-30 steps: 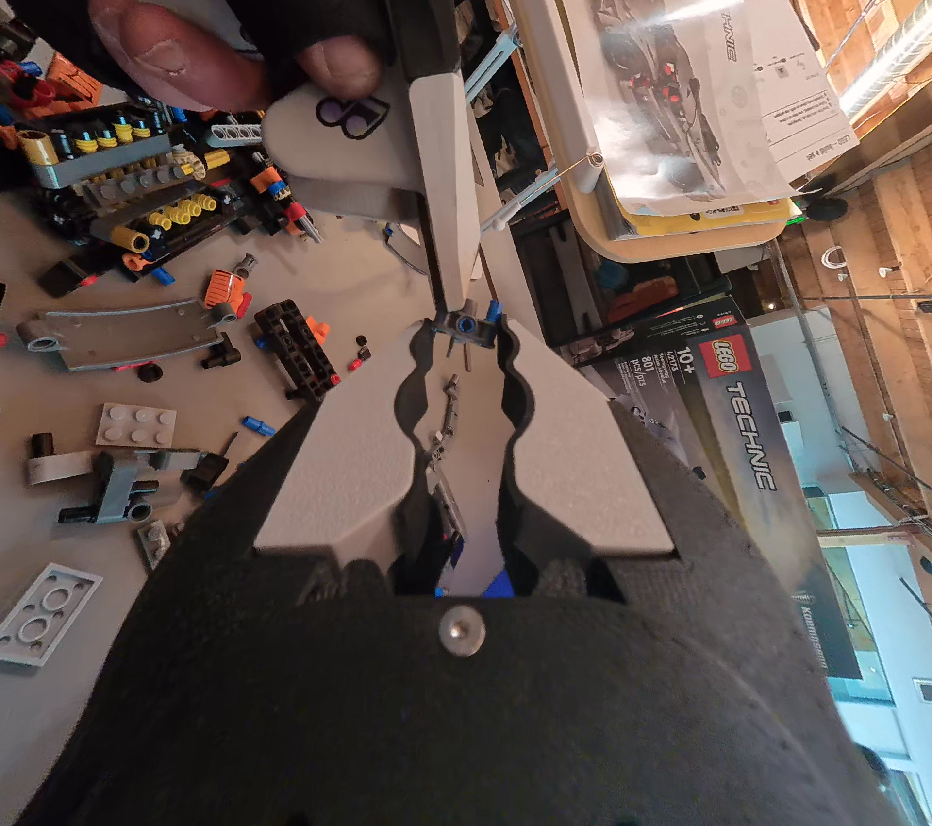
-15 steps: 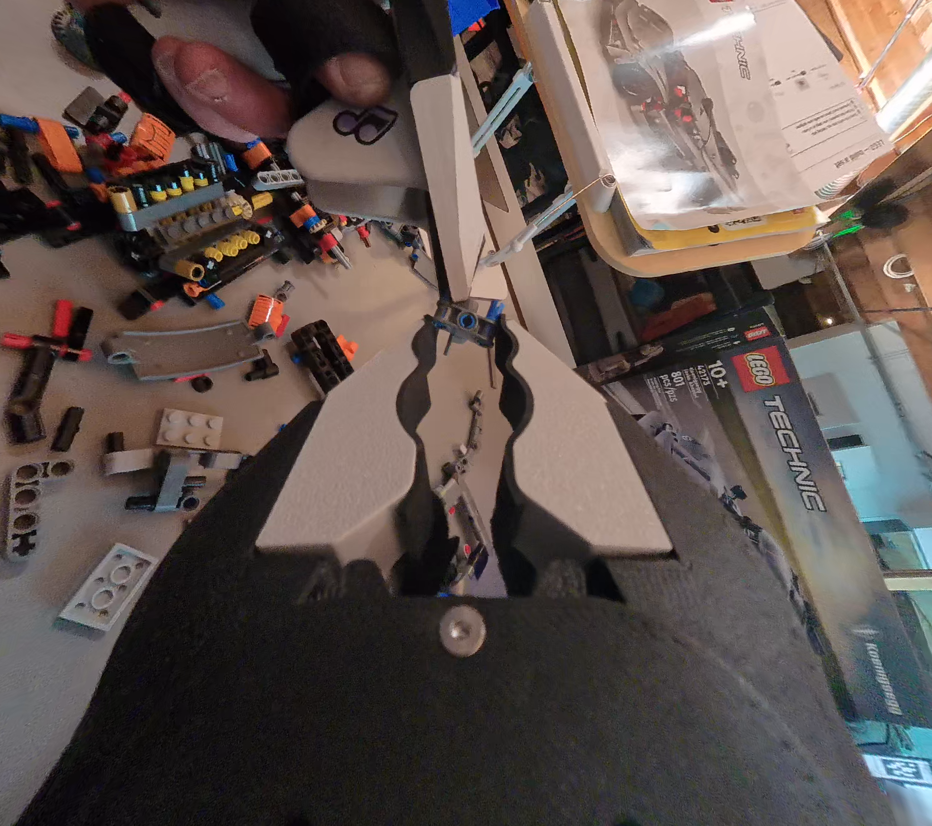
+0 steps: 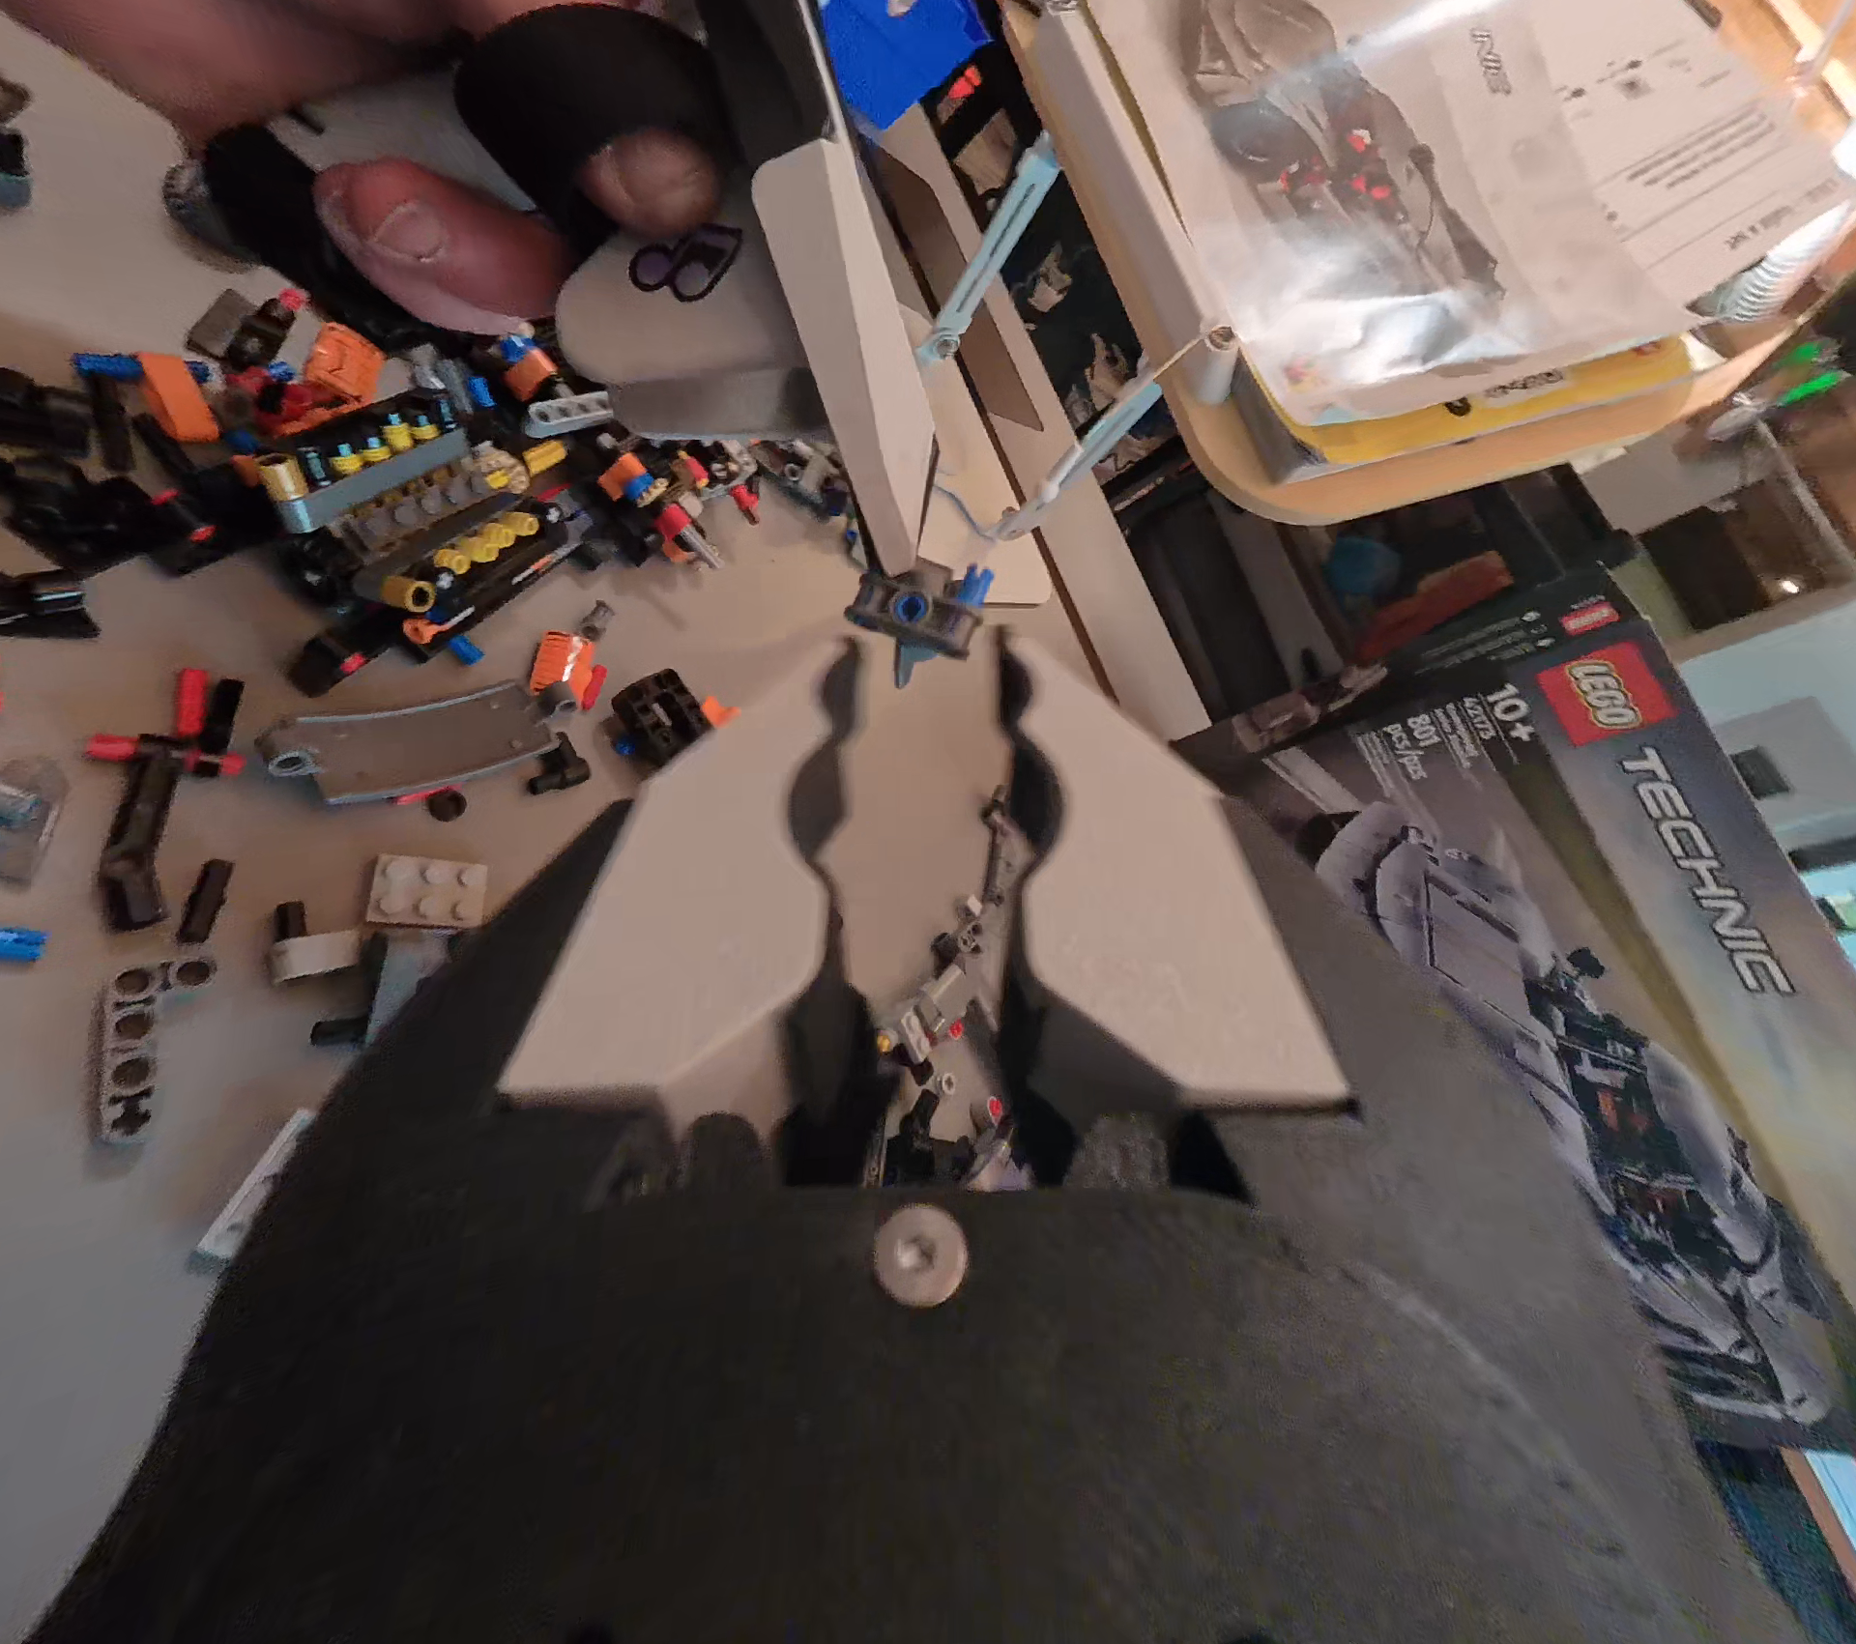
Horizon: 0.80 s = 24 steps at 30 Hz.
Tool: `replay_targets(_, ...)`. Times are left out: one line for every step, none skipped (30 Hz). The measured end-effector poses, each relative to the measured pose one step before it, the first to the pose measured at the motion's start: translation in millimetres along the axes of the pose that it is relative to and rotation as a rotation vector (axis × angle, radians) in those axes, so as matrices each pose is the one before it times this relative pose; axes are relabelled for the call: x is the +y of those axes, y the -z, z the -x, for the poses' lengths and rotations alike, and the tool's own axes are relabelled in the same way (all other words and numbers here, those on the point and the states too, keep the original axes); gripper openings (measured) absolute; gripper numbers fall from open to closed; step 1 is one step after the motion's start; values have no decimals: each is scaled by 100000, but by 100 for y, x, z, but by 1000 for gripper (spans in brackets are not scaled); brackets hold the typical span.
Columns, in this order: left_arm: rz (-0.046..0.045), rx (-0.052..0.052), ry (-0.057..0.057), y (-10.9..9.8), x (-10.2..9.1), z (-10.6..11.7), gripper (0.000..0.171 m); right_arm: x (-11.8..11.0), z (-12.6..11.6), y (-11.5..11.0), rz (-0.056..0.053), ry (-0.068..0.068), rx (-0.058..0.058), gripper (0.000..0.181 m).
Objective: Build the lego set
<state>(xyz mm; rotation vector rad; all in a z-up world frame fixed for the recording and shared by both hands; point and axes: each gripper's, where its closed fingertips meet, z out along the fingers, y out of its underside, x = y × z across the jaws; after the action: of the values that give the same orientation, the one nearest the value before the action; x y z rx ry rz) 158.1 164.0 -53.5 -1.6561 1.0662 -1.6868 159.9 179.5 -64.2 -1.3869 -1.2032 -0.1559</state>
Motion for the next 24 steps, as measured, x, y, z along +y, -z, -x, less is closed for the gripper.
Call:
replay_targets(-882, -385, 71, -17, -69, 64, 1, -159, 41, -95, -388, -1844, -477, 48)
replay_targets(1380, -1983, -1892, -229, 222, 71, 1, -128, 475, -153, -16, -2535, -3079, 52)
replay_targets(192, -1429, -2178, -271, -7, -129, 1, 158, 279, -286, 1503, -1496, -1203, 49)
replay_targets(981, -1320, -1572, -218, 92, -36, 2, 349, -174, -218, 2820, 876, 2233, 41)
replay_targets(726, -1886, -1653, -91, 112, 166, 2, 135, -407, 42, 1241, 1870, 3304, 34)
replay_targets(-476, -159, -472, -63, -35, -50, 1, -12, -246, 155, -477, 237, 1102, 22)
replay_targets(-98, -517, 39, -93, 22, 88, 2, 30, 10, 60, -493, -1357, -1042, 22)
replay_targets(359, -1417, -609, -77, 61, 214, 2, 179, -9, -53, 900, -1330, -622, 22)
replay_targets(370, -1553, -1005, -46, 51, 160, 2, 220, -13, -110, 1990, -69, 285, 22)
replay_targets(158, -1012, -1008, -29, 18, 34, 2, 155, -39, -80, 1592, 870, 954, 21)
replay_targets(-52, -1335, -1051, -44, 4, 46, 2, 80, -21, -14, 881, 281, 475, 21)
replay_targets(787, -2019, -1330, -78, 101, 115, 2, 117, 3, -19, 745, -669, -326, 21)
replay_targets(1154, -1781, -1301, -109, 151, 93, 2, 212, 41, -56, 1057, 821, -331, 21)
replay_targets(619, -1101, -895, -64, 66, 15, 1, 194, 17, -9, 1261, 2445, 554, 20)
replay_targets(403, 148, 346, -9, 44, -60, 1, 86, -8, 39, 1202, 2135, 943, 19)
replay_targets(714, 618, 794, -6, 105, -61, 1, 10, 10, 76, 632, 2225, 752, 19)
replay_targets(788, -224, 222, -23, 98, 3, 1, 35, 62, 62, 527, 2502, 431, 19)
replay_targets(972, -918, -921, -5, 107, -25, 1, 49, 24, 33, 928, 2845, 1169, 18)
replay_targets(1055, -627, -1159, 33, 84, -87, 1, 17, -1, 66, 1139, 3253, 1584, 18)
replay_targets(920, -419, -707, 74, 93, -60, 1, -49, 50, 71, 402, 1977, 691, 18)
replay_targets(402, -914, -291, 7, 93, 23, 1, -26, 97, 21, 1, 712, -170, 18)
replay_targets(811, -685, -504, -22, 132, 33, 1, 60, 77, -32, 472, 982, 120, 18)
replay_targets(930, -481, -729, 44, 88, 15, 1, 58, 77, -23, 693, 1563, 464, 18)
replay_targets(499, -851, -1287, 87, 7, -65, 1, -29, 49, -13, 0, 859, 254, 18)
